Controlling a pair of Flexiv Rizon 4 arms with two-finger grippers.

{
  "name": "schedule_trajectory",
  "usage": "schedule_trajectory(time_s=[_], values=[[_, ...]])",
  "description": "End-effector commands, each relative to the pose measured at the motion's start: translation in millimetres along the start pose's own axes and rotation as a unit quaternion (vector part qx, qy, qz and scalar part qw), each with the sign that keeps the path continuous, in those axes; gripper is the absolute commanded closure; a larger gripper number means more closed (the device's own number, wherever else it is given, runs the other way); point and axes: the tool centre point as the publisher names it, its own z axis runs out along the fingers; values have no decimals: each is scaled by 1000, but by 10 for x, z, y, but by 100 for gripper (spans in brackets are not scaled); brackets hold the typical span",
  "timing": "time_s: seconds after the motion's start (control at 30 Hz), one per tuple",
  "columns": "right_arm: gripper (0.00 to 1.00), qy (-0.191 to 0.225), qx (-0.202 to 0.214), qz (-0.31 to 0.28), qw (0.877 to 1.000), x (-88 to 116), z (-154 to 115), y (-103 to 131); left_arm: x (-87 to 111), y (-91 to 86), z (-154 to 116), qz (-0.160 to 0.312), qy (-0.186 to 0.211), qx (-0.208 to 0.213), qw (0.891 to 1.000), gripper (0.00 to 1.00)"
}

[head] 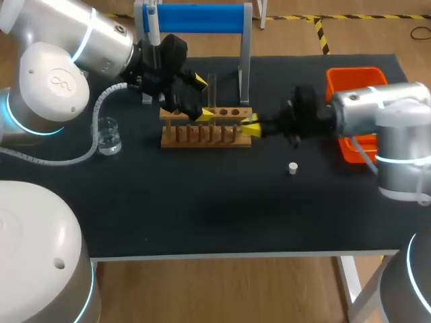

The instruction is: Invert the test tube, pick up the pipette, mount the tip to pipette, aspirate from beaker and dispense into the tube, eject the tip, return the pipette, and cap with the stopper.

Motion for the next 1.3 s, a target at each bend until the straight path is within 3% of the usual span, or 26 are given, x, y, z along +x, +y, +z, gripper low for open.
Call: schedule_trajectory(time_s=[0.03, 0.53, 1.3], values=[[100, -17, 2, -4, 1000, 270, -554, 11, -3, -3, -8, 0, 2, -1, 1000, 0], [100, -38, -8, -6, 999, 481, -1086, -246, -3, -3, -8, 0, 2, -1, 1000, 0], [100, -43, -12, -4, 999, 551, -1191, -334, -3, -3, -8, 0, 2, -1, 1000, 0]])
